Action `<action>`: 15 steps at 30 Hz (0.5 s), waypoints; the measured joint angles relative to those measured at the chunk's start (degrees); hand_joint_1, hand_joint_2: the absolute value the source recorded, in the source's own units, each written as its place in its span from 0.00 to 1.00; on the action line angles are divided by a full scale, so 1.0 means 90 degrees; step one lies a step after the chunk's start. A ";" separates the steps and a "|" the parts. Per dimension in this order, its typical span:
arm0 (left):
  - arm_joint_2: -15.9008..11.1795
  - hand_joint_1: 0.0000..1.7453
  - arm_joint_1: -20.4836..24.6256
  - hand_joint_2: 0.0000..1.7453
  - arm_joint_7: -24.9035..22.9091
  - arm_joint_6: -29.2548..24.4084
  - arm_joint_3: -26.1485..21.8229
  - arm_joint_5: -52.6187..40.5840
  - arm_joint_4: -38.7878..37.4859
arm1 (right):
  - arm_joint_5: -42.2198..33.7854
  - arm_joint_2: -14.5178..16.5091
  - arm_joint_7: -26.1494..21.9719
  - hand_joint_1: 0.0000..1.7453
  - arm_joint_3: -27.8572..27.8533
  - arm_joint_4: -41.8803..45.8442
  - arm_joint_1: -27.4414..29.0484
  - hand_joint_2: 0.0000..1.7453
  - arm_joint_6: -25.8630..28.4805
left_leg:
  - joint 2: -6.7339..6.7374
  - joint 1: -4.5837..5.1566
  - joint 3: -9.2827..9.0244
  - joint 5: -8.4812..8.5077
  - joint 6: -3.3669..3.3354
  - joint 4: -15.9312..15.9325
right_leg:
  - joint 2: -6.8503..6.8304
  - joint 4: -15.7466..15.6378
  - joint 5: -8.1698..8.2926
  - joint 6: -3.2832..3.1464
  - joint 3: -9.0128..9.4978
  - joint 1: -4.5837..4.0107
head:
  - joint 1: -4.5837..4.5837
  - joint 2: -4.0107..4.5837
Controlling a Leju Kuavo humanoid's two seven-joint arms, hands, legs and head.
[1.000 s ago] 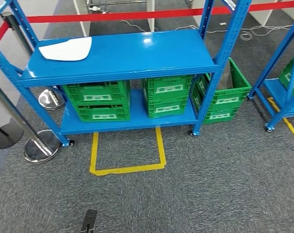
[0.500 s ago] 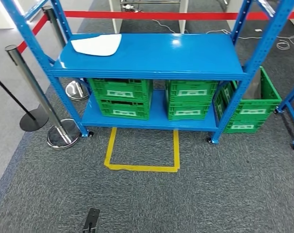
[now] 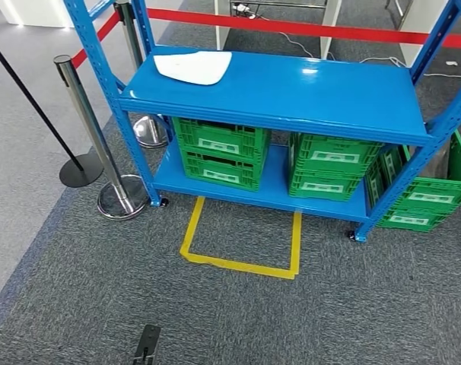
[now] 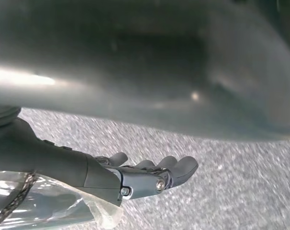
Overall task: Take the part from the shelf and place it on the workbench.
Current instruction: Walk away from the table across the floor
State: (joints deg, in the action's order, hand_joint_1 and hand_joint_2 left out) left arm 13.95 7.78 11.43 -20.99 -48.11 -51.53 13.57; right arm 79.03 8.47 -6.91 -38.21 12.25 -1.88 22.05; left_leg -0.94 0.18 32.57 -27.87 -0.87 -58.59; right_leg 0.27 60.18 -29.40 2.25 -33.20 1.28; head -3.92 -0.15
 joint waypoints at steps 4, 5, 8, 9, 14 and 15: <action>-0.0008 0.00 -0.0004 0.00 0.0010 -0.0038 0.0001 0.0014 0.0000 | -0.0124 -0.0008 -0.0065 0.00 -0.0015 -0.0004 0.0000 0.00 0.0061 | 0.0002 -0.0007 0.0017 -0.0076 0.0119 -0.0074 | 0.0006 -0.0124 -0.0037 -0.0159 0.0097 -0.0011 | -0.0026 0.0000; -0.0009 0.00 0.0001 0.00 0.0018 -0.0044 0.0001 0.0016 0.0000 | -0.0148 -0.0008 -0.0067 0.00 -0.0020 -0.0004 0.0000 0.00 0.0061 | 0.0012 -0.0015 0.0078 -0.0170 0.0153 -0.0238 | -0.0005 -0.0133 -0.0045 -0.0193 0.0126 -0.0001 | -0.0037 0.0000; -0.0013 0.00 0.0013 0.00 0.0039 -0.0060 0.0001 0.0043 0.0000 | -0.0224 -0.0008 -0.0066 0.00 -0.0047 -0.0005 0.0001 0.00 0.0049 | 0.0032 -0.0036 0.0632 -0.0655 0.0235 -0.1365 | -0.0047 -0.0139 -0.0101 -0.0266 0.0215 0.0000 | -0.0062 0.0000; -0.0015 0.00 0.0009 0.00 0.0041 -0.0066 0.0001 0.0053 0.0000 | -0.0252 -0.0008 -0.0065 0.00 -0.0062 -0.0005 0.0001 0.00 0.0040 | 0.0033 -0.0039 0.0821 -0.0736 0.0241 -0.1695 | -0.0054 -0.0138 -0.0121 -0.0274 0.0241 -0.0005 | -0.0062 0.0000; -0.0026 0.00 0.0010 0.00 0.0041 -0.0072 0.0001 0.0066 0.0000 | -0.0294 0.0013 -0.0062 0.00 -0.0120 -0.0015 0.0000 0.00 0.0000 | 0.0049 0.0012 0.0486 0.0179 0.0061 -0.0593 | -0.0055 -0.0143 -0.0289 -0.0234 0.0412 -0.0040 | -0.0050 0.0000; -0.0028 0.00 0.0016 0.00 0.0041 -0.0075 0.0001 0.0067 0.0000 | -0.0295 0.0024 -0.0062 0.00 -0.0129 -0.0020 -0.0004 0.00 -0.0004 | 0.0060 0.0038 0.0374 0.0247 0.0012 -0.0328 | -0.0059 -0.0146 -0.0317 -0.0206 0.0420 -0.0042 | -0.0045 0.0000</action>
State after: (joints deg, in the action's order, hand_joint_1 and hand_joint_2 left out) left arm 13.70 7.93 11.79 -21.67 -48.11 -50.93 13.57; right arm 76.38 8.68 -7.47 -39.37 12.07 -1.92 22.01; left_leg -0.40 0.52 35.93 -25.65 -0.77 -61.55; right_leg -0.26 58.86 -32.25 0.40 -29.42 0.90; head -4.33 -0.15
